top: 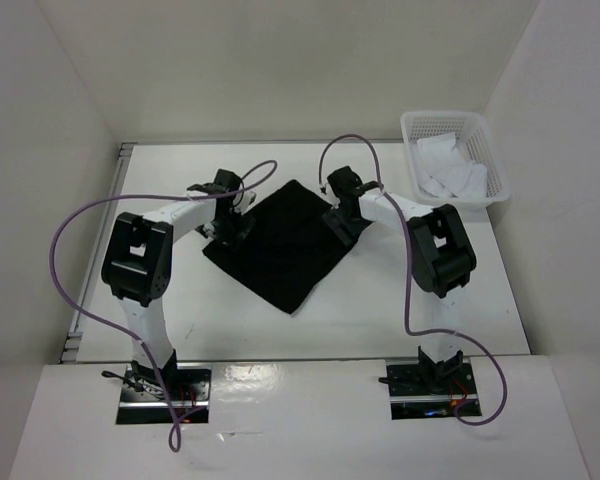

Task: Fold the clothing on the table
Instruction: Flatten the skirt out

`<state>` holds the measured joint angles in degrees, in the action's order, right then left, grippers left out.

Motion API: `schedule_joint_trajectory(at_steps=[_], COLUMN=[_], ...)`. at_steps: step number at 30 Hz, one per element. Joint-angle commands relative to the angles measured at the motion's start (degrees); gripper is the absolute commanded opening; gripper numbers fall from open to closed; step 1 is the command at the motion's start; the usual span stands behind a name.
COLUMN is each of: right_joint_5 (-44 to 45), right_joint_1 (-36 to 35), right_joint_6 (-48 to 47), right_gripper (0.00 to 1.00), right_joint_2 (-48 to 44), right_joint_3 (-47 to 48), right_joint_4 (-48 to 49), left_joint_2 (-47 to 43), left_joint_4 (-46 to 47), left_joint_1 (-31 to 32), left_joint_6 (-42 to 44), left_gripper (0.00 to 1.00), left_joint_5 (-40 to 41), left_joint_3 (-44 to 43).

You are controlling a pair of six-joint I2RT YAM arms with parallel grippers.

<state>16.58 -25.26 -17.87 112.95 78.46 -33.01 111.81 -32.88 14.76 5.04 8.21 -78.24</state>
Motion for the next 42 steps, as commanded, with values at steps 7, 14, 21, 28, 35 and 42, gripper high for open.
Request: schedule_joint_trajectory(at_steps=[7, 14, 21, 28, 35, 42], right_joint_5=[5.3, 5.6, 3.3, -2.0, -11.8, -24.1], right_joint_1=[0.2, 1.3, -0.1, -0.8, -0.8, 3.6], right_joint_6=[-2.1, -2.1, -2.1, -1.2, 2.2, 5.2], right_gripper=[0.95, 0.95, 0.95, 0.95, 0.97, 0.94], right_joint_2=[12.9, 21.8, 25.9, 17.3, -6.7, -11.2], right_joint_3=[19.5, 32.1, 41.0, 36.4, 21.7, 11.9], right_joint_4=[0.1, -0.6, -3.8, -5.1, -2.9, -1.1], left_joint_2=[-10.5, -13.6, -10.4, -18.5, -30.2, -18.5], left_joint_4=[-7.9, -10.1, -10.6, -12.2, -3.3, 7.0], left_joint_1=[4.7, 9.3, 17.1, 16.9, 8.8, -1.0], left_joint_6=[6.9, 9.5, 10.0, 10.0, 7.7, 3.3], left_gripper=[0.95, 0.95, 0.94, 0.93, 1.00, 1.00], left_joint_5=[4.4, -1.4, -4.9, -4.6, -7.6, -19.3], left_joint_3=[10.1, 12.3, 12.2, 6.4, 3.1, -1.5])
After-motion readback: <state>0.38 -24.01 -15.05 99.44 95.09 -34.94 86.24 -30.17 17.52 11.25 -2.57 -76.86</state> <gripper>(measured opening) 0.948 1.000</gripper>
